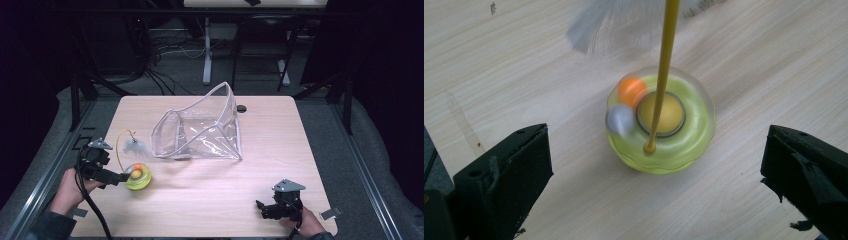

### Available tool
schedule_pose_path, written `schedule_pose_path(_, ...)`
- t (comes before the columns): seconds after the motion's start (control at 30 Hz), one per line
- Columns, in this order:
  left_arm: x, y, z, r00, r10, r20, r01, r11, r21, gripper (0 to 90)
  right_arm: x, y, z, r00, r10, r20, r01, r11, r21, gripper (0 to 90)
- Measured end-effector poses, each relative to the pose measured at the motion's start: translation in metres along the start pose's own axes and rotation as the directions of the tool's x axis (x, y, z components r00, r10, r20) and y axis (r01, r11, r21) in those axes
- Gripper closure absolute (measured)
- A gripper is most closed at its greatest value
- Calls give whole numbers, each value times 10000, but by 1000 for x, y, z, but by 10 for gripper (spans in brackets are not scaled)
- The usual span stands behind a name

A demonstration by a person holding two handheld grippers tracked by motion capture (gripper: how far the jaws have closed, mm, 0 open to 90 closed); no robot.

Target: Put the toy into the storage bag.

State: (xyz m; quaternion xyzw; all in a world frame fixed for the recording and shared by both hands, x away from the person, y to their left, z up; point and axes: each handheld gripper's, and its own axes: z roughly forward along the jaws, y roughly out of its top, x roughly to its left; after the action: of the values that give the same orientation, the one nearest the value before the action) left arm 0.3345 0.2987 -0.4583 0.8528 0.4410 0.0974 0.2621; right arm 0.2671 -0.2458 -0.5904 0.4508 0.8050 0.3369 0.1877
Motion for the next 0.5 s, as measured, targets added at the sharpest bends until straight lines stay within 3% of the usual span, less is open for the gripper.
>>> schedule_pose_path(0.5,-1,19,-8,9997,261,-6,-261,9997,-13,0,0,0,0,10000,-8,-18,8,10000,12,0)
